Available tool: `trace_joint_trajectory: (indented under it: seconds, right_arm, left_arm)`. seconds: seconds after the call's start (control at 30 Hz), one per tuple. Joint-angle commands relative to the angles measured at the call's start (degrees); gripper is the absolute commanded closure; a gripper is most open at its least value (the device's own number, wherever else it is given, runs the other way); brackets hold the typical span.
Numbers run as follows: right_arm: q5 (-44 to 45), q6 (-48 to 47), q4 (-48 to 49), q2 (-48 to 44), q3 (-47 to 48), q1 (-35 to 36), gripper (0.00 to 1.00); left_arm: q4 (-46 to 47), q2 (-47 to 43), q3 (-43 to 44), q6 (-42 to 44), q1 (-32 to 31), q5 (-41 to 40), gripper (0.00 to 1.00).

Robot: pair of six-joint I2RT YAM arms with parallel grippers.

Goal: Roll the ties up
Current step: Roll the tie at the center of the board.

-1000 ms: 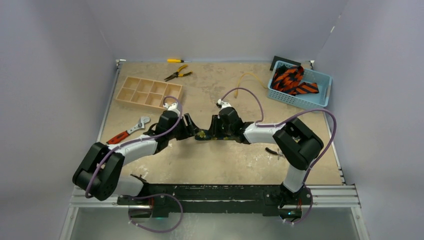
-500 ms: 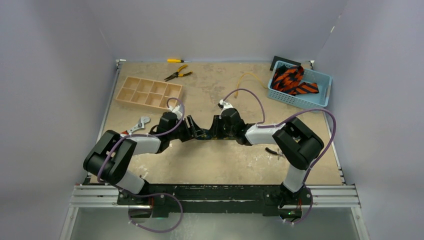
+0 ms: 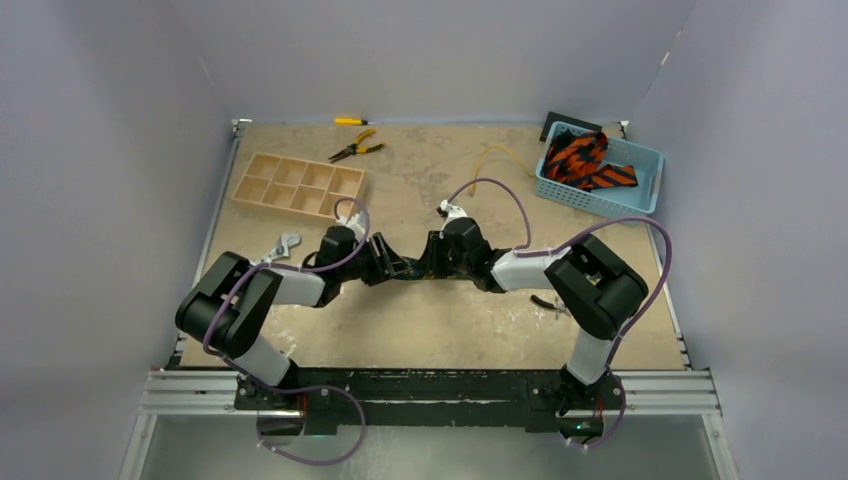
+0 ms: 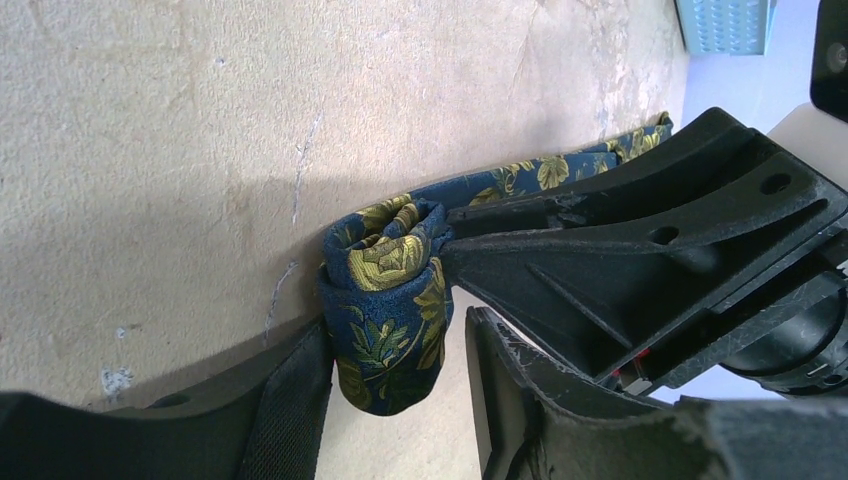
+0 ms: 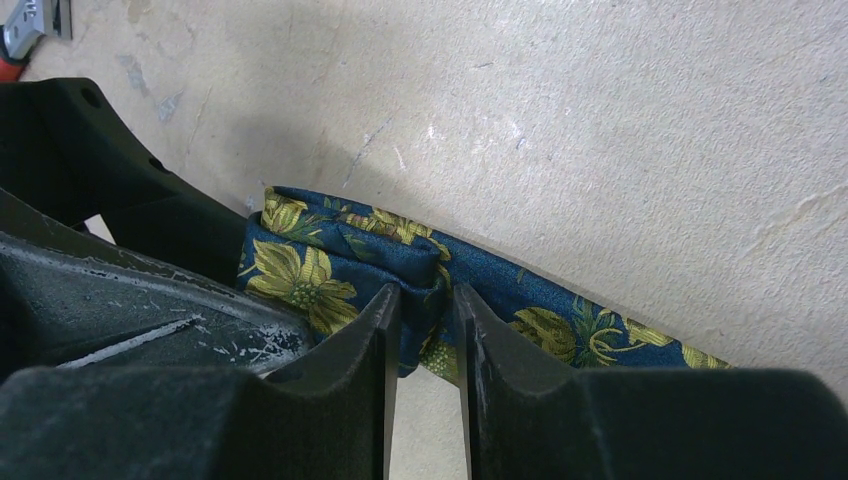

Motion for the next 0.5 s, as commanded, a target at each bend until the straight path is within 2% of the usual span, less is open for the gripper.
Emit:
trace_joint_trajectory:
  seconds: [0.0,0.13,0.27,0.47]
  right_arm:
    - [1.4,-1.92,-3.03,0.23,-1.67,-0.35,0.71]
    - [1.64,-2.41,-2.48,-0.36,-2.38,-0.37,0.71]
    - [1.76,-2.6,-1.96,-0.5,-3.01,-0.39,0.72]
    - [1.49,-2.87,-1.22,-0.49,-3.47,-0.39,0.72]
  left_arm:
    - [3.37,0.33,-0.15,-1.89,1.31,2.23,0.49]
    - [-1.28,-0.73,0.78,-0.85,4.17,4.25,0.45]
    - [-5.49,-1.44,2.0,0.85,5.69,5.56,0.46]
    - [-3.11,1.03,2.95,-0.14,6.42,8.92,0.51]
